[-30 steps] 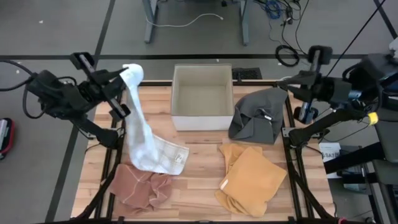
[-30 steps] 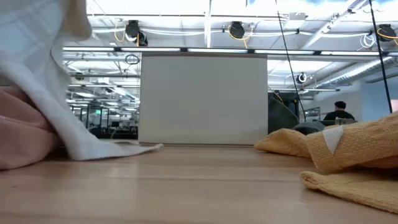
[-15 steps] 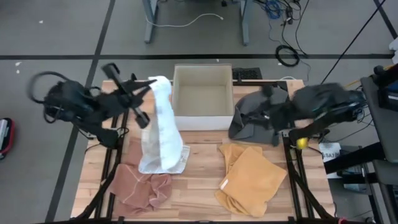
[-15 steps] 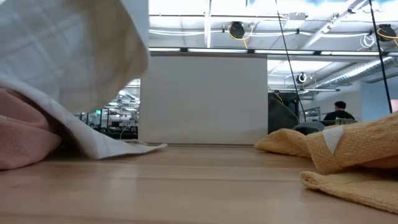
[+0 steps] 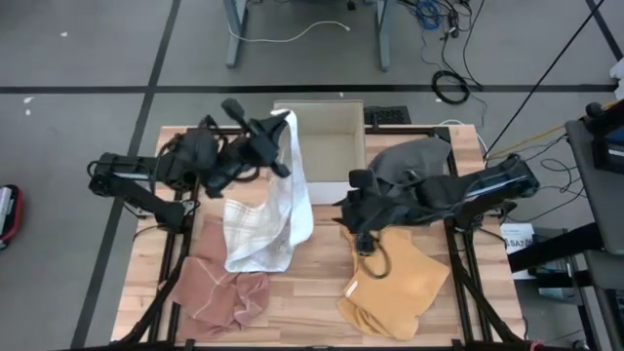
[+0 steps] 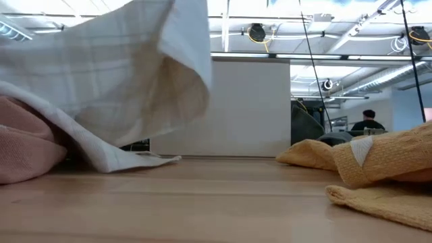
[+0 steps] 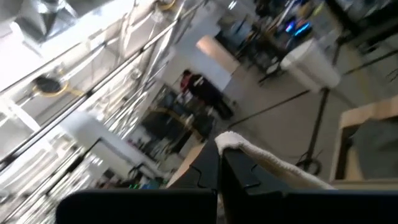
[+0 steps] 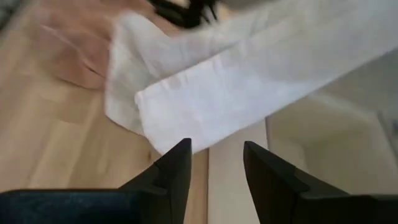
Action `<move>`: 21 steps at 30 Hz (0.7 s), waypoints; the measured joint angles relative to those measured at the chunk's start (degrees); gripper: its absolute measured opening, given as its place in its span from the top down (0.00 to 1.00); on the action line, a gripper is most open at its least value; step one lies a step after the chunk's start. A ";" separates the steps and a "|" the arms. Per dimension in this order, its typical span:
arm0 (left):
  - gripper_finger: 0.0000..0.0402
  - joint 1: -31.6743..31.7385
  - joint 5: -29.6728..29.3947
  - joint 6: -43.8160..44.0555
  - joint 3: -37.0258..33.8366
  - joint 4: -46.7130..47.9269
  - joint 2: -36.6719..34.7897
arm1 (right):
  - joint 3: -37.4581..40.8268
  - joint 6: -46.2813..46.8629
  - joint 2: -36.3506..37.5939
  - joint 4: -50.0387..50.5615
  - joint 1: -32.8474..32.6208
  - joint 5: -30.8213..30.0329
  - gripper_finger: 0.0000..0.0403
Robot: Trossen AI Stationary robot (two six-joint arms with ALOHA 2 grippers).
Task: Fold towel
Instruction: Fold the white patterned towel
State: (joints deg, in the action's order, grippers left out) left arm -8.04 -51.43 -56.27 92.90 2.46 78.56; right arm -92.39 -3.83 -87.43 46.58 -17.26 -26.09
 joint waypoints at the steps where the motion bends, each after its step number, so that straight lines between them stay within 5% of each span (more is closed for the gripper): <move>1: 1.00 0.87 -0.34 0.04 0.00 0.00 0.02 | 0.69 1.48 -0.72 -0.14 0.17 -0.67 0.67; 8: 1.00 5.06 -0.60 0.33 0.00 0.42 0.40 | 8.61 8.68 -3.90 -9.39 1.16 -2.10 0.68; 15: 1.00 7.30 -0.97 0.76 0.00 3.00 1.72 | 15.25 -0.67 -10.97 -22.46 -0.23 -8.99 0.68; 21: 1.00 8.63 -2.50 0.76 0.00 4.83 3.00 | 15.70 -11.44 -20.03 -30.82 -2.76 -23.19 0.68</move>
State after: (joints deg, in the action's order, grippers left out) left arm 0.60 -53.93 -55.51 92.90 7.29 81.57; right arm -76.69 -15.27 -107.46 15.77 -20.02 -49.28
